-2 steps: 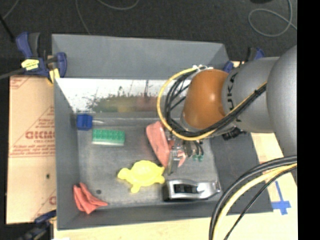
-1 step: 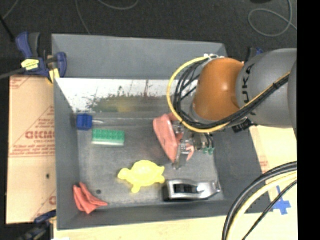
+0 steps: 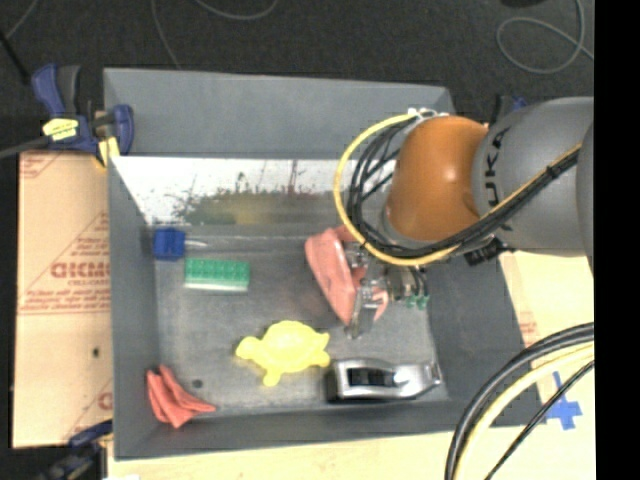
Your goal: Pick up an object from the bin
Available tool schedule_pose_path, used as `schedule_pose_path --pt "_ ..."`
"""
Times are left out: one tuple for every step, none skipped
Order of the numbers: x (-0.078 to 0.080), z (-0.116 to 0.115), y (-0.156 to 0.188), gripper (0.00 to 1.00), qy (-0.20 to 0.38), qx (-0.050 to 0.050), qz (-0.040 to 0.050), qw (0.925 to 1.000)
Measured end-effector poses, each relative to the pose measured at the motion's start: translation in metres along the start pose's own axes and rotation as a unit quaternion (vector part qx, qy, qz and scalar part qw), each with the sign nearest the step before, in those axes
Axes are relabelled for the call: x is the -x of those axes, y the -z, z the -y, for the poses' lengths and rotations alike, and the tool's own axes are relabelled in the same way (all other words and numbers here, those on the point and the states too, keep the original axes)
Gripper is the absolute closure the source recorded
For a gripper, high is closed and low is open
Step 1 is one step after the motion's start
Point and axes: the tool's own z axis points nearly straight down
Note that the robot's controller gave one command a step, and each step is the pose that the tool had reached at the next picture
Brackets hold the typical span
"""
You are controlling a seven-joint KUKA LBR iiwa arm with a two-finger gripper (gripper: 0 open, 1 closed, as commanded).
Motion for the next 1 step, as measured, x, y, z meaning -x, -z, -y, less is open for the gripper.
schedule_pose_path --pt "0.0000 0.0000 0.0000 1.00 0.000 0.000 0.0000 1.0000"
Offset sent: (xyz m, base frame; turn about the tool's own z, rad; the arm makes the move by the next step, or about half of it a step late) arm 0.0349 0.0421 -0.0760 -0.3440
